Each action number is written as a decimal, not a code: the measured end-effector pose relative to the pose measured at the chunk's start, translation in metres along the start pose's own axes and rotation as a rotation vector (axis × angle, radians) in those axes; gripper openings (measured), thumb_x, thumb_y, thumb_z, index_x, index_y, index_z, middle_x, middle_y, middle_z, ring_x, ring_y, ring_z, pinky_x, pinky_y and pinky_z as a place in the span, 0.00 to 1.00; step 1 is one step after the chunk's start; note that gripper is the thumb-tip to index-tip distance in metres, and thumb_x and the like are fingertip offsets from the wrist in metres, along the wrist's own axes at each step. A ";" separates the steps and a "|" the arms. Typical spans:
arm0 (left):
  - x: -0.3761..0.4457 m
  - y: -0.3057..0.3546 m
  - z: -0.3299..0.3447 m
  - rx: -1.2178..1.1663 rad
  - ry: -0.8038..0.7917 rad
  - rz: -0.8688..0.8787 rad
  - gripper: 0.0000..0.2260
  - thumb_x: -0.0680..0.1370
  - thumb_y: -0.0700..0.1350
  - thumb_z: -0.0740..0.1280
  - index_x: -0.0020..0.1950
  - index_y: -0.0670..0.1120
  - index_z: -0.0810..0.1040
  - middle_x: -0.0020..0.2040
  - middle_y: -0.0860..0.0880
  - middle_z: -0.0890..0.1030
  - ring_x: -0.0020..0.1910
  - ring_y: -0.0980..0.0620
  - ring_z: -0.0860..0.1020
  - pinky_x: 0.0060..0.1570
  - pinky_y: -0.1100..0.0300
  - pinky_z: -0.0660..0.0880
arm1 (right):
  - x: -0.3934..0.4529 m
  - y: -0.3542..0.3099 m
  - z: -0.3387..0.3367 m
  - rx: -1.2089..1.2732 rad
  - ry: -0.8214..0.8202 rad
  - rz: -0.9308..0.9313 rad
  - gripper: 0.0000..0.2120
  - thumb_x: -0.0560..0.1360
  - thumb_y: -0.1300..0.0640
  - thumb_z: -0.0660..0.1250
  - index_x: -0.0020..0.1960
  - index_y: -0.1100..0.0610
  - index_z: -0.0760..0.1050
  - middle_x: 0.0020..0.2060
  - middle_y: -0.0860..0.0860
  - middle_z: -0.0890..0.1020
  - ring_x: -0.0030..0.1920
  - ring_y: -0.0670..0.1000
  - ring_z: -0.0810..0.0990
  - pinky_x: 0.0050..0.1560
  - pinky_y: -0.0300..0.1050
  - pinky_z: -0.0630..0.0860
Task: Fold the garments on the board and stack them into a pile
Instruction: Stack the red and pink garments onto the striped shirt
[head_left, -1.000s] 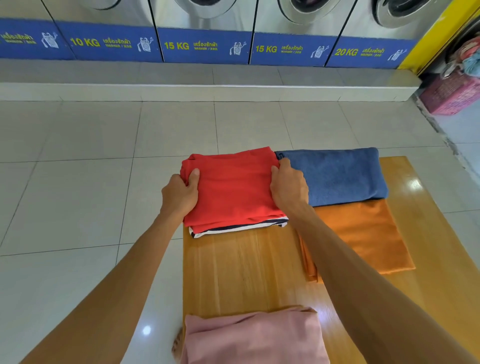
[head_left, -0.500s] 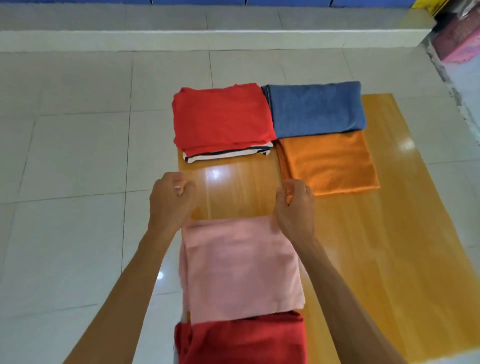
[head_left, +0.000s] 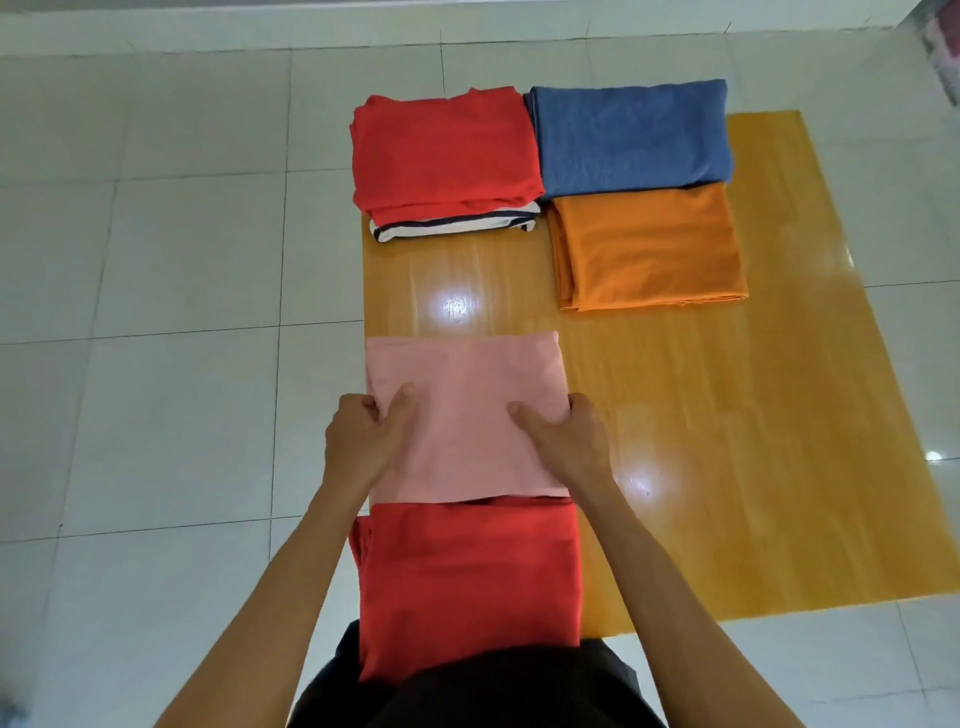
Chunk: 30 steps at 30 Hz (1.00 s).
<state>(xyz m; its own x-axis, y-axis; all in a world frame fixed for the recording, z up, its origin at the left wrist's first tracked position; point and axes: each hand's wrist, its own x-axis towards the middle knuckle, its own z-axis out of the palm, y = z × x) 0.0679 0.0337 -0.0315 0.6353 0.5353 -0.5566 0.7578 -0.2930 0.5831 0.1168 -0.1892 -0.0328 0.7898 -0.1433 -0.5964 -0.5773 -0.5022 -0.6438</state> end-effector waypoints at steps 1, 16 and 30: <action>0.000 0.004 0.001 -0.002 -0.019 -0.008 0.25 0.72 0.68 0.66 0.46 0.45 0.74 0.39 0.52 0.78 0.40 0.50 0.78 0.34 0.58 0.70 | 0.002 -0.003 -0.002 0.007 -0.017 -0.014 0.26 0.69 0.43 0.76 0.59 0.58 0.78 0.51 0.51 0.84 0.50 0.54 0.83 0.49 0.52 0.81; 0.000 0.019 0.003 0.046 0.004 0.031 0.25 0.81 0.62 0.51 0.37 0.44 0.68 0.34 0.48 0.71 0.36 0.48 0.71 0.33 0.57 0.65 | 0.015 -0.003 -0.001 -0.021 0.085 -0.199 0.24 0.70 0.43 0.76 0.53 0.61 0.75 0.44 0.52 0.82 0.44 0.55 0.79 0.40 0.48 0.73; 0.017 0.014 -0.013 -0.171 -0.267 -0.232 0.28 0.79 0.63 0.57 0.72 0.46 0.68 0.64 0.47 0.77 0.61 0.43 0.76 0.53 0.49 0.74 | 0.008 -0.002 -0.011 0.135 -0.173 -0.174 0.25 0.70 0.40 0.75 0.58 0.51 0.71 0.50 0.44 0.81 0.48 0.43 0.81 0.40 0.39 0.75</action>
<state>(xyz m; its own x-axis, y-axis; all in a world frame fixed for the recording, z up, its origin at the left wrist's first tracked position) 0.0875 0.0490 -0.0244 0.4835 0.3407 -0.8064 0.8643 -0.0397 0.5014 0.1268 -0.1983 -0.0309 0.8388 0.0886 -0.5372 -0.4680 -0.3870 -0.7945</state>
